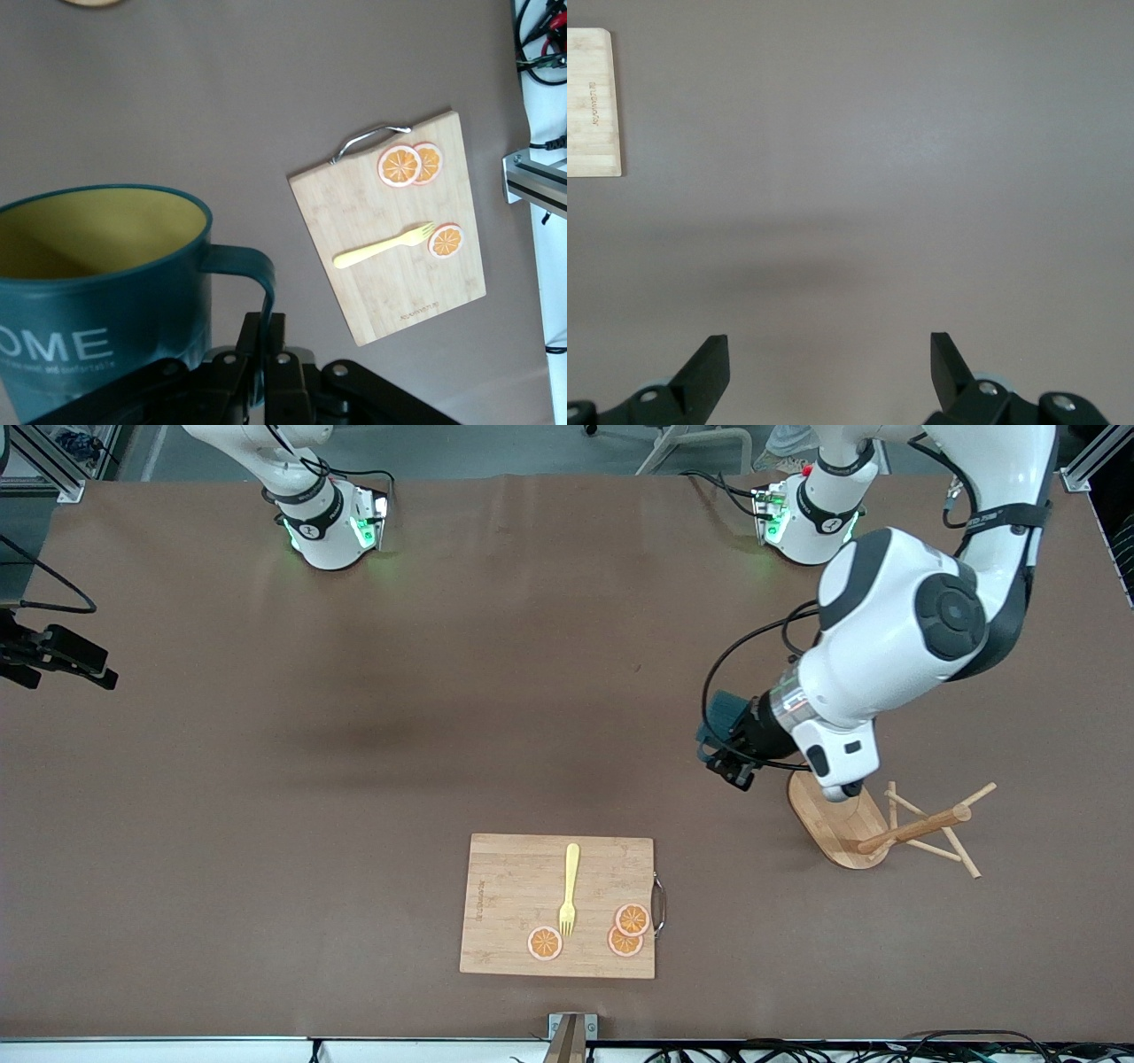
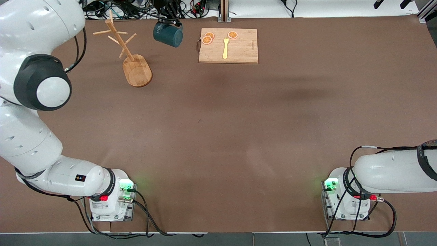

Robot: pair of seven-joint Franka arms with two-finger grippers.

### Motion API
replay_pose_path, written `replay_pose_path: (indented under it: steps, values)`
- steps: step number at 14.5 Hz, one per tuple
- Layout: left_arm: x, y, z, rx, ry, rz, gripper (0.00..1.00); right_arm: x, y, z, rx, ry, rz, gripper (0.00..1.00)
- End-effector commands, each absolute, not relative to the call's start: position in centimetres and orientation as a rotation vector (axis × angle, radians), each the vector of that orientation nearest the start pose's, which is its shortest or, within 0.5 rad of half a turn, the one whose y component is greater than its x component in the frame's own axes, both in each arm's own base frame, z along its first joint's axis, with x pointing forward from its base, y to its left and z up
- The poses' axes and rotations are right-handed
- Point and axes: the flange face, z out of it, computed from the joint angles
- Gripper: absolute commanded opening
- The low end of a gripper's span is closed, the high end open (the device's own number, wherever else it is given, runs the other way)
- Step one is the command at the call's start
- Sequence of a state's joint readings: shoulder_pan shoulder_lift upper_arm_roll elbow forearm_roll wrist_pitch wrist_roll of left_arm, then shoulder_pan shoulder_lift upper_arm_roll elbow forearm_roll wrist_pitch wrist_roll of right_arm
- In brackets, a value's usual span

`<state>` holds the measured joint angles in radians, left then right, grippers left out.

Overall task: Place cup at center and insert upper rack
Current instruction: 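Align the mug handle with a peg of the wooden mug tree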

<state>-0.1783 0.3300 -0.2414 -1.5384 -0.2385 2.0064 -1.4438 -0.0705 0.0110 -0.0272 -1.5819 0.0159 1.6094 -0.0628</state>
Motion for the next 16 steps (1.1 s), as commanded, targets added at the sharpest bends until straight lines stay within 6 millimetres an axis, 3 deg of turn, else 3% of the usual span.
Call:
replay_pose_path:
  steps: [1,4,10,16]
  values:
    - [60.6,-23.0,48.8,-2.924,-1.839,0.344,0.00,55.3,-5.4,62.2,-3.128,0.075,-0.030,1.00]
    - [61.4,-18.8,47.9,-2.922,-1.884,0.409,0.00,55.2,-5.5,62.1,-3.127,0.075,-0.014,1.00]
    - [62.3,-12.2,45.9,-2.926,-1.903,0.447,0.00,55.0,-5.1,62.4,-3.135,0.063,0.004,1.00]
    - [63.4,-9.0,45.0,-2.972,-1.921,0.461,0.00,55.1,-5.0,62.5,-3.136,0.058,-0.001,1.00]
